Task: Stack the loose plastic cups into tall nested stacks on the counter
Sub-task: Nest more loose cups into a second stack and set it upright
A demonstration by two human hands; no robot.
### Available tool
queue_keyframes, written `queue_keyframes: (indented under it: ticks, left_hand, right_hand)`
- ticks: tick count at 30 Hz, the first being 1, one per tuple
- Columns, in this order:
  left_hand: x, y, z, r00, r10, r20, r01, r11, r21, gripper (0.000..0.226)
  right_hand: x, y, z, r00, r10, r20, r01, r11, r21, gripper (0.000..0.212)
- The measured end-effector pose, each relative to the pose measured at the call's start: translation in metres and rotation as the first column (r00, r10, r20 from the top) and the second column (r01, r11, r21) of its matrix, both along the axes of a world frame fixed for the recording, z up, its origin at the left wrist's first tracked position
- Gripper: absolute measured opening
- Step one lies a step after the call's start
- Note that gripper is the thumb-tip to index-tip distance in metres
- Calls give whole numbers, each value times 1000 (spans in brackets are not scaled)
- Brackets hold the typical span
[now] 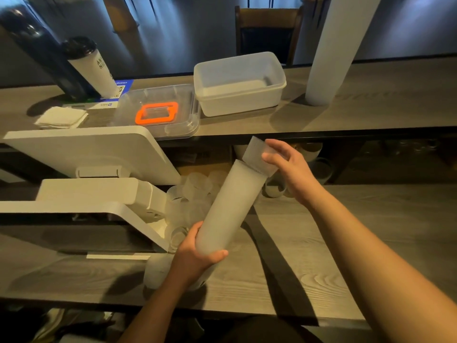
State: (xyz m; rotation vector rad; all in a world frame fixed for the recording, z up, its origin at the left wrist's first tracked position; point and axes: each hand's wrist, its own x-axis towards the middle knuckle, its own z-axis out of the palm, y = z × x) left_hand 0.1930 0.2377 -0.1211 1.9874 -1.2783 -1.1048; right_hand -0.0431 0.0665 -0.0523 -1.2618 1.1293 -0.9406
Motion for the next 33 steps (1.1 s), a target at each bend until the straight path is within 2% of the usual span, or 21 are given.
queue_keyframes:
  ticks: [8,14,16,18,20,23,30,33]
  left_hand:
    - [-2,1,-3,998,-6,64,7,1000,-21,85]
    - [-5,-1,1,1000,-6,-3,6,1000,8,91]
    - [-6,-2,1,999,7,-35,-6,999,41,95]
    - [-7,-3,-2,995,60,-74,-56,997,55,96]
    - [-6,-4,-4,987,108,-122,-102,993,57,98]
    - [-3,-7,-7,963,175,-207,-166,984,61,101]
    - [4,-11,-8,946,210,-246,-198,978,72,108]
    - [9,-10,-11,947,213,-241,-195,976,97,114]
  right_hand:
    - [5,1,3,969,184,-167,-193,980,-43,51]
    - [16,11,-21,951,292,-98,-283,954,95,55]
    - [15,6,-31,967,248,-54,-240,963,124,56]
    - [12,-2,-47,997,77,-25,-70,978,196,58]
    - [10,-9,-64,992,-83,-98,105,964,245,59]
    - [9,-10,-90,958,-126,-258,192,950,248,61]
    - [29,-14,-135,842,3,-539,90,985,147,88]
    - [43,-19,-145,791,23,-611,71,989,129,98]
